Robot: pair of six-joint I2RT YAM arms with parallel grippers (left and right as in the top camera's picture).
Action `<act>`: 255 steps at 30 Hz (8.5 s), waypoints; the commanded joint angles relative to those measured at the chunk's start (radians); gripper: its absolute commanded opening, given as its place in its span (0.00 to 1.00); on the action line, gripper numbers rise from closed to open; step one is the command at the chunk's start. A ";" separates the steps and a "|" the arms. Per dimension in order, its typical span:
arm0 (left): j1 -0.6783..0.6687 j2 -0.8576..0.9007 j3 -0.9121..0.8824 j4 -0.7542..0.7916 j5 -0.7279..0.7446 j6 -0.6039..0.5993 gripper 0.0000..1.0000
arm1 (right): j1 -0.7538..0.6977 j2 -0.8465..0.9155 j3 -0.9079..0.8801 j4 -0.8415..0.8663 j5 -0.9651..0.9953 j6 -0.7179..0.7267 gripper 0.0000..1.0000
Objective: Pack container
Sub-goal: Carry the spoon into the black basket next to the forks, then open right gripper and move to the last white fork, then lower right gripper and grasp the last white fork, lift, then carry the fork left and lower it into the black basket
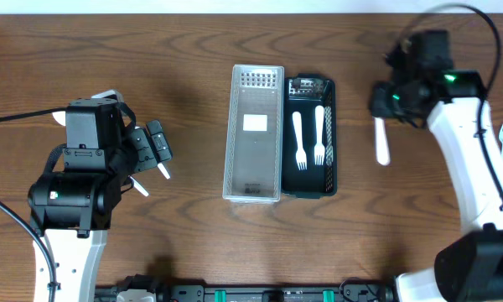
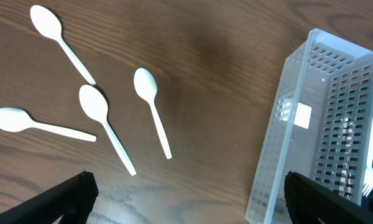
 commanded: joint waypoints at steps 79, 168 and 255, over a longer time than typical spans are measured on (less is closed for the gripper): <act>-0.002 0.003 0.020 -0.022 -0.005 0.017 0.98 | -0.710 0.509 0.474 -0.088 0.160 -0.258 0.99; -0.002 0.003 0.020 -0.045 -0.005 0.017 0.98 | -0.753 0.718 0.161 0.195 0.121 -0.154 0.99; -0.002 0.003 0.020 -0.093 -0.005 0.017 0.98 | 0.282 0.313 0.232 -0.003 0.172 0.339 0.01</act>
